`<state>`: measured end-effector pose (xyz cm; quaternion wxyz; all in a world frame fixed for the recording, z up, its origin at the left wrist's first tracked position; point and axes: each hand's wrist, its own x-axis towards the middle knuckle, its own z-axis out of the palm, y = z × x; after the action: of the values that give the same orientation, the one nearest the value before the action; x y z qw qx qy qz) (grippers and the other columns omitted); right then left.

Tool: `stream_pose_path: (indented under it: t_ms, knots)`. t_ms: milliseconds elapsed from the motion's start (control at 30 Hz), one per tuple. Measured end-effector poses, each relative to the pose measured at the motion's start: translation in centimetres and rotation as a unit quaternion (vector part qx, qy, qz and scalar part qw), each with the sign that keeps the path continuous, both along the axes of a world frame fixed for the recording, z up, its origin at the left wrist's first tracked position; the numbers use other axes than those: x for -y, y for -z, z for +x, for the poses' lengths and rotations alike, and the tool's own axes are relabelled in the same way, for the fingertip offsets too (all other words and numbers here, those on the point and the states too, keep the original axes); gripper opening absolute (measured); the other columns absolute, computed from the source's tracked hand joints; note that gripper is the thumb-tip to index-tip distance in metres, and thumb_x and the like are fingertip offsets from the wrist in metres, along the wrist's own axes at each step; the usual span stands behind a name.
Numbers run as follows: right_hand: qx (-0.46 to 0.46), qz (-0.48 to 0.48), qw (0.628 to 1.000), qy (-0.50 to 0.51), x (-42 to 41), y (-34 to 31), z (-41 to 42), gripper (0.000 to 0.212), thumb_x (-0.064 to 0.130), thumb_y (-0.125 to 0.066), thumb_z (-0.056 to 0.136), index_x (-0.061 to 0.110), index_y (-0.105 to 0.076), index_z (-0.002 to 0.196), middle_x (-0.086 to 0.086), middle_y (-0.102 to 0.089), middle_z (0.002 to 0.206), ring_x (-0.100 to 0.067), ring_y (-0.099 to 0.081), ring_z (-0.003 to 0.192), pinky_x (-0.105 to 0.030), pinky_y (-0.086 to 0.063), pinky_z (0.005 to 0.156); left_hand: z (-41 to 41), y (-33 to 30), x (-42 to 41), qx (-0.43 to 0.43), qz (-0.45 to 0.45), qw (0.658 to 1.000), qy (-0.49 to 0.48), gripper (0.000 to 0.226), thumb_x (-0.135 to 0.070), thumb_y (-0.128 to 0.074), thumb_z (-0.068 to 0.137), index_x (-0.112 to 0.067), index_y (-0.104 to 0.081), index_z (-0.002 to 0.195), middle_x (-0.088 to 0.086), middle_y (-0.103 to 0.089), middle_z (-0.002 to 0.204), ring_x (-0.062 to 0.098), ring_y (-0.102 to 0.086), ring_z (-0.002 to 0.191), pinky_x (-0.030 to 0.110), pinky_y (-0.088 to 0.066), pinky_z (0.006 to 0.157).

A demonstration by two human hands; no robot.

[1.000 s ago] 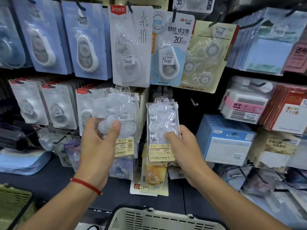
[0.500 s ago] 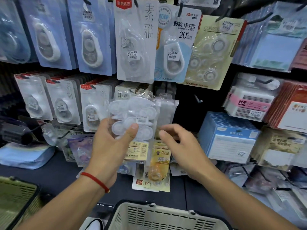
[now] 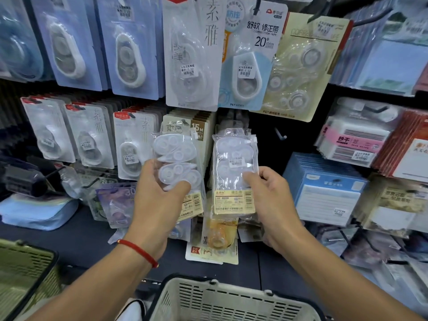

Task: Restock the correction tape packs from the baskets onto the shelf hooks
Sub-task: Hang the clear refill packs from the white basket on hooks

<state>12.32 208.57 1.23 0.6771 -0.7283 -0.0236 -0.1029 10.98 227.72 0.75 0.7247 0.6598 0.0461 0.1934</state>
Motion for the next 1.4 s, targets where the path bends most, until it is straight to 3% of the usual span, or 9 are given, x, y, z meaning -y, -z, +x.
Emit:
stream_pose_path:
  t_ms: [200,300,400,567,700,833,1167,1267,1400]
  knots:
    - [0.005,-0.055,0.998,-0.017,-0.2,0.3,0.1,0.023,0.046,-0.061,0.103,0.025,-0.068,0.109,0.006,-0.081,0.097,-0.011,-0.078,0.089,-0.034,-0.058,0.076,-0.2,-0.2,-0.5,0.025,-0.022,0.999,-0.018,0.041,0.006,-0.070,0.090,-0.025,-0.060,0.116,-0.005,-0.073,0.104,-0.004,-0.072,0.080,0.011,-0.053,0.059]
    - [-0.016,-0.280,0.959,0.026,0.9,1.0,0.5,0.050,0.046,-0.062,0.102,0.023,-0.050,0.145,0.007,-0.063,0.139,-0.011,-0.063,0.121,-0.035,-0.052,0.101,-0.3,-0.1,-0.6,0.027,-0.004,0.999,-0.023,0.040,0.006,-0.065,0.091,-0.027,-0.058,0.113,-0.005,-0.072,0.101,-0.001,-0.072,0.079,0.018,-0.056,0.062]
    - [0.061,-0.383,0.920,0.051,0.8,1.4,0.1,0.055,0.038,-0.060,0.104,0.023,-0.041,0.153,0.007,-0.047,0.148,-0.010,-0.049,0.134,-0.026,-0.040,0.108,-0.2,-0.1,-0.6,0.032,0.024,0.999,-0.009,0.042,0.010,-0.064,0.090,-0.026,-0.059,0.111,-0.007,-0.071,0.098,-0.006,-0.069,0.078,0.011,-0.051,0.061]
    - [0.069,-0.189,0.975,-0.091,-0.6,0.1,-0.6,0.042,0.056,-0.057,0.099,0.031,-0.065,0.132,0.015,-0.073,0.123,-0.003,-0.068,0.114,-0.034,-0.055,0.098,-0.4,0.0,0.3,-0.007,-0.002,0.991,0.136,0.054,0.012,-0.075,0.084,-0.022,-0.061,0.123,0.003,-0.077,0.113,0.022,-0.075,0.101,0.026,-0.058,0.076]
    - [0.064,-0.058,0.993,-0.078,-1.5,-0.2,-0.7,0.017,0.037,-0.058,0.105,0.028,-0.074,0.105,-0.002,-0.081,0.103,-0.024,-0.078,0.097,-0.056,-0.061,0.091,-0.8,0.3,0.9,0.023,0.033,0.987,0.153,0.054,0.004,-0.077,0.088,-0.030,-0.061,0.127,-0.006,-0.078,0.109,0.013,-0.076,0.095,0.024,-0.061,0.076]
    - [0.024,-0.002,0.999,-0.026,-1.0,-0.7,0.0,0.041,0.052,-0.061,0.095,0.013,-0.069,0.100,-0.028,-0.073,0.102,-0.053,-0.071,0.097,-0.075,-0.055,0.079,-0.8,0.3,1.2,0.016,0.060,0.986,0.154,0.047,-0.005,-0.076,0.092,-0.028,-0.061,0.130,0.011,-0.072,0.108,0.027,-0.074,0.090,0.025,-0.062,0.072]
    - [0.028,-0.032,0.999,-0.013,0.2,-1.0,0.8,0.030,0.042,-0.060,0.105,0.018,-0.077,0.097,-0.006,-0.081,0.091,-0.025,-0.080,0.083,-0.041,-0.065,0.067,-0.7,-0.1,1.3,0.026,0.043,0.986,0.158,0.040,-0.005,-0.075,0.093,-0.026,-0.066,0.125,0.005,-0.074,0.098,0.009,-0.076,0.079,0.019,-0.060,0.064]
    - [0.085,-0.280,0.953,0.081,1.1,-0.1,0.9,0.034,0.044,-0.060,0.103,0.026,-0.064,0.131,0.011,-0.073,0.116,-0.006,-0.069,0.099,-0.031,-0.055,0.083,0.4,0.7,0.2,0.037,0.300,0.951,0.068,0.046,-0.018,-0.076,0.093,-0.028,-0.064,0.136,-0.004,-0.068,0.115,0.010,-0.069,0.098,0.030,-0.060,0.083]
    - [0.315,-0.538,0.781,0.039,1.1,1.9,1.6,0.053,0.024,-0.063,0.102,0.014,-0.050,0.152,-0.006,-0.045,0.162,-0.024,-0.039,0.152,-0.042,-0.036,0.122,1.9,0.7,-1.4,0.127,0.510,0.851,-0.020,0.064,-0.002,-0.073,0.083,-0.017,-0.058,0.144,0.006,-0.053,0.143,0.026,-0.048,0.133,0.045,-0.048,0.107]
